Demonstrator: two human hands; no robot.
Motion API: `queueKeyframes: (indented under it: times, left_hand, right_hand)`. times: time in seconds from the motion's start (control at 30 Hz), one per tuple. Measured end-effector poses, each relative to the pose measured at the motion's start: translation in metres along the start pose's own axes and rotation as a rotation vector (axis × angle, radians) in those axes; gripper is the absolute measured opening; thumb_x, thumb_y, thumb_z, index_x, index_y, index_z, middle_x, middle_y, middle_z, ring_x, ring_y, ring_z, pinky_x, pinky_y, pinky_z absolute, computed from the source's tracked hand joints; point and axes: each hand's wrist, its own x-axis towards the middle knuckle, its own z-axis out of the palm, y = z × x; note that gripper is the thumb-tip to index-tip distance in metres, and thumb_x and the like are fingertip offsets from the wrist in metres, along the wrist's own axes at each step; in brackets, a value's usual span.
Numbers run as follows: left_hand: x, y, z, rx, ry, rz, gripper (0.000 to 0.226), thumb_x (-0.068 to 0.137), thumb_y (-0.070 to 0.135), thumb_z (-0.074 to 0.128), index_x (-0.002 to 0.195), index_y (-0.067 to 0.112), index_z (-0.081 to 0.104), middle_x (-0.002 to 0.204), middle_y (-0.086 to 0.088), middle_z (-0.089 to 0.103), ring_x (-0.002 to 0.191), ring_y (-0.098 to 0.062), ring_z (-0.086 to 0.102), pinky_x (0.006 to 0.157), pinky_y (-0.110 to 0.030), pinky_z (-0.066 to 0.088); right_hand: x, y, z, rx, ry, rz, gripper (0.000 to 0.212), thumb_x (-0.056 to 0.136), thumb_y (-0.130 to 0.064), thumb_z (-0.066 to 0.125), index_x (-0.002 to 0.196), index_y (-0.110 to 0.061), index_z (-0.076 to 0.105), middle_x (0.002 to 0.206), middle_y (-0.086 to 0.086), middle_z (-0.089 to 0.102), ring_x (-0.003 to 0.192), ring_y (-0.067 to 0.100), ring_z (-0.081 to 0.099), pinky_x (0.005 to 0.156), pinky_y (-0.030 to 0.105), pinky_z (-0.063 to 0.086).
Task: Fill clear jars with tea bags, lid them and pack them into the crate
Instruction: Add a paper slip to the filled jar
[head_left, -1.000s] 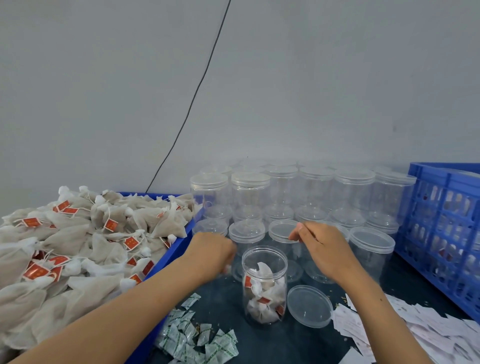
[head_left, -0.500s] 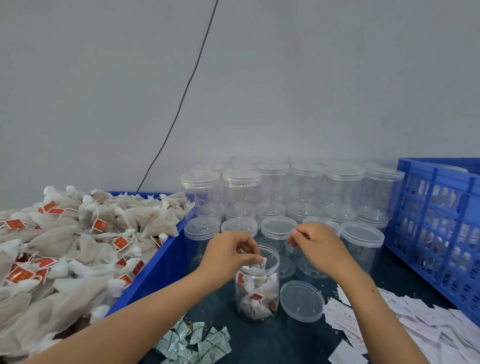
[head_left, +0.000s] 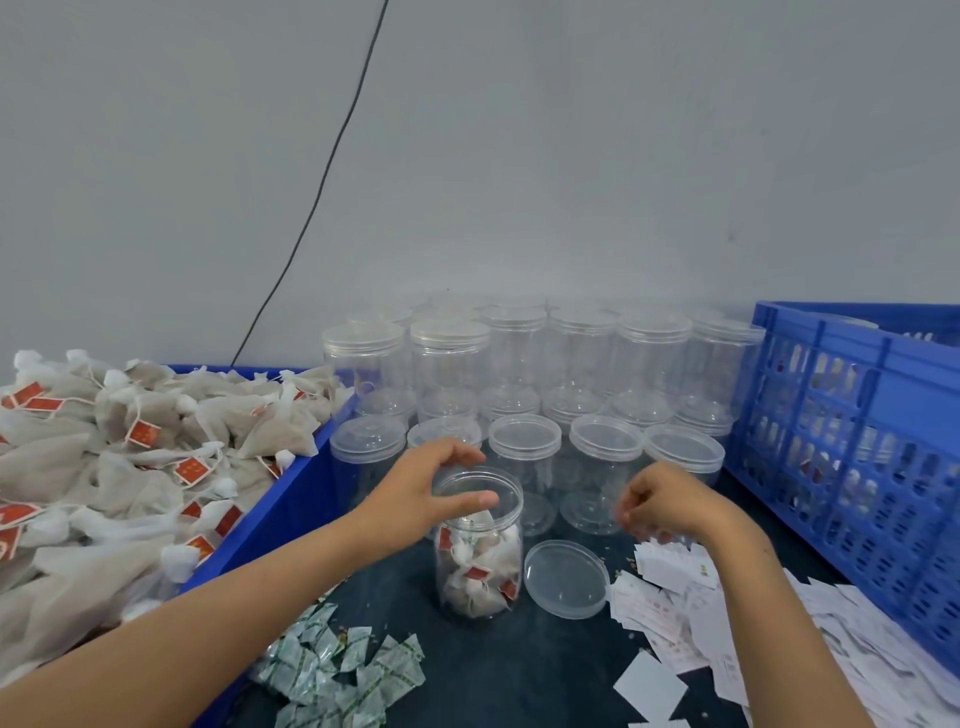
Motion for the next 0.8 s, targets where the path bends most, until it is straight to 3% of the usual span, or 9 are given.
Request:
queueKeyframes:
  times: [0.07, 0.17, 0.27, 0.4, 0.57, 0.73, 0.8]
  left_hand:
    - [-0.002, -0.003, 0.004, -0.022, -0.104, -0.074, 0.078, 0.063, 0.058, 0.069, 0.131, 0.032, 0.041, 0.136, 0.013, 0.044, 0.127, -0.002, 0.042, 0.106, -0.022, 0.035]
    - [-0.003, -0.009, 0.01, -0.044, -0.194, -0.12, 0.1, 0.06, 0.053, 0.081, 0.141, 0.033, 0.025, 0.143, 0.012, 0.036, 0.132, -0.007, 0.038, 0.109, -0.025, 0.033]
    - [-0.002, -0.013, 0.013, -0.017, -0.174, -0.11, 0.1, 0.064, 0.036, 0.088, 0.14, 0.036, 0.022, 0.141, 0.011, 0.037, 0.129, -0.004, 0.04, 0.101, -0.019, 0.035]
    - [-0.002, -0.014, 0.014, -0.003, -0.159, -0.104, 0.098, 0.067, 0.031, 0.088, 0.139, 0.035, 0.022, 0.143, 0.007, 0.039, 0.129, -0.005, 0.041, 0.101, -0.02, 0.036]
    - [-0.004, -0.011, 0.014, -0.066, -0.137, -0.132, 0.111, 0.065, 0.024, 0.089, 0.144, 0.036, 0.012, 0.149, 0.001, 0.035, 0.13, -0.009, 0.042, 0.109, -0.029, 0.039]
    - [-0.004, -0.012, 0.016, -0.142, -0.124, -0.204, 0.119, 0.063, 0.02, 0.09, 0.143, 0.041, 0.004, 0.144, -0.004, 0.045, 0.122, -0.009, 0.046, 0.099, -0.026, 0.047]
    - [-0.004, -0.012, 0.016, -0.144, -0.123, -0.218, 0.118, 0.063, 0.022, 0.09, 0.143, 0.041, 0.004, 0.143, -0.002, 0.046, 0.121, -0.008, 0.046, 0.096, -0.022, 0.043]
  right_hand:
    - [0.0, 0.001, 0.004, -0.077, -0.082, 0.076, 0.016, 0.086, 0.002, 0.06, 0.093, -0.007, 0.071, 0.096, 0.007, 0.071, 0.082, 0.015, 0.067, 0.066, 0.023, 0.054]
    - [0.0, 0.002, 0.011, -0.214, -0.203, 0.175, 0.022, 0.085, -0.002, 0.065, 0.106, -0.005, 0.069, 0.109, 0.01, 0.071, 0.094, 0.016, 0.069, 0.085, 0.03, 0.056]
    - [0.002, 0.004, 0.02, -0.333, -0.282, 0.222, 0.039, 0.081, -0.016, 0.075, 0.118, -0.007, 0.064, 0.114, 0.007, 0.069, 0.102, 0.019, 0.067, 0.092, 0.034, 0.054]
    - [0.004, 0.003, 0.03, -0.465, -0.318, 0.247, 0.058, 0.078, -0.024, 0.078, 0.129, -0.007, 0.056, 0.127, 0.009, 0.061, 0.111, 0.027, 0.062, 0.093, 0.037, 0.052]
    - [0.006, 0.004, 0.032, -0.46, -0.312, 0.244, 0.052, 0.082, -0.019, 0.074, 0.129, -0.006, 0.056, 0.126, 0.01, 0.062, 0.111, 0.025, 0.063, 0.095, 0.035, 0.052]
    - [0.011, 0.007, 0.02, -0.356, -0.264, 0.213, 0.028, 0.082, -0.016, 0.074, 0.106, -0.007, 0.064, 0.111, 0.007, 0.07, 0.1, 0.018, 0.068, 0.092, 0.033, 0.054]
    - [0.01, 0.007, 0.022, -0.413, -0.305, 0.212, 0.043, 0.078, -0.026, 0.078, 0.115, -0.009, 0.063, 0.115, 0.004, 0.069, 0.103, 0.019, 0.067, 0.093, 0.034, 0.053]
